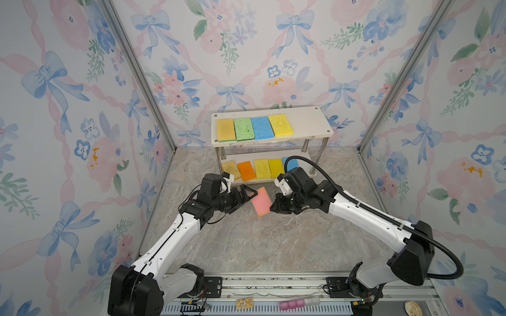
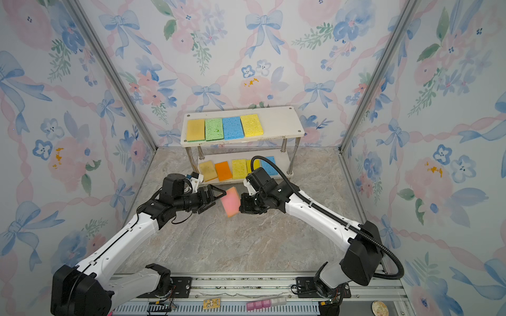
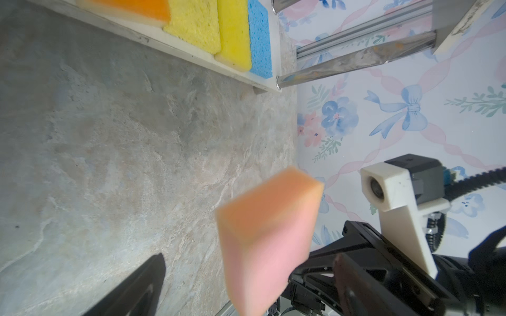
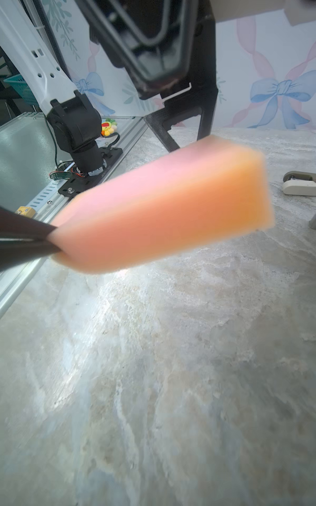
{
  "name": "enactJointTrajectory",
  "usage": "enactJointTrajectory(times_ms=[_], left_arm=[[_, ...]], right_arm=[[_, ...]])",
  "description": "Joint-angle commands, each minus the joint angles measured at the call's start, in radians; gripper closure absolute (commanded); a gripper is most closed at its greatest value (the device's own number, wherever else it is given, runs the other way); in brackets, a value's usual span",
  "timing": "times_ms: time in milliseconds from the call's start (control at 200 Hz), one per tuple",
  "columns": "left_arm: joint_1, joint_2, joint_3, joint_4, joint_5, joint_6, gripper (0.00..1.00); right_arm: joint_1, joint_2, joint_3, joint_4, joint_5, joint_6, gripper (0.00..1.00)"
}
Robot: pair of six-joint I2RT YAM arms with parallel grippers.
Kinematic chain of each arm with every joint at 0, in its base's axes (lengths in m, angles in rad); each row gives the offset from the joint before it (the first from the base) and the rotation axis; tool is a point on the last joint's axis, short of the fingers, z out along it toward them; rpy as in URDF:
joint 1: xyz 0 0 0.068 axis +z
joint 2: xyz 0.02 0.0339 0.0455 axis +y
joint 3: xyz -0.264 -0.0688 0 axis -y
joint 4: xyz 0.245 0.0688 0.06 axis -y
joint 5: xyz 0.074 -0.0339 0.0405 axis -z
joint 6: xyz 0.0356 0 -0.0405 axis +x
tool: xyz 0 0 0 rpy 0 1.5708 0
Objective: Place and organize the cleaning sponges onto the shelf
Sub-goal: 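Grasp the pink sponge with the right gripper and open the left gripper, then raise the pink sponge with the right gripper up to the top shelf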
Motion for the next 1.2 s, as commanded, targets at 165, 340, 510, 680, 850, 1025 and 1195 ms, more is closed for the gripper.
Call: enactJointTrajectory(times_ms=[165,340,510,680,850,1025,1195], left_arm=[[0.042,-0.003,0.002,0.008,-0.026,-0.002,0.02],[0.041,0.042,0.04,0.016,-0.027,0.006,0.02],[0.038,0.081,0.066,0.023,-0.004,0.024,0.02],[0.026,0.078,0.065,0.023,0.002,0.041,0.02],[0.022,0.048,0.037,0.024,0.011,0.056,0.02],[0.023,0.025,0.01,0.024,0.023,0.075,0.02],[0.034,0.012,-0.012,0.023,0.026,0.08,0.02]], right_arm=[[-0.088,-0.248,-0.009,-0.235,0.06,-0.126,0.94],[-0.147,-0.396,0.073,-0.289,0.063,-0.149,0.93],[-0.303,-0.365,0.246,-0.332,0.005,-0.2,0.92],[-0.453,-0.194,0.494,-0.357,-0.119,-0.28,0.92],[-0.524,0.004,0.744,-0.385,-0.187,-0.319,0.92],[-0.599,0.204,0.965,-0.42,-0.256,-0.333,0.91],[-0.63,0.376,1.155,-0.462,-0.308,-0.341,0.91]])
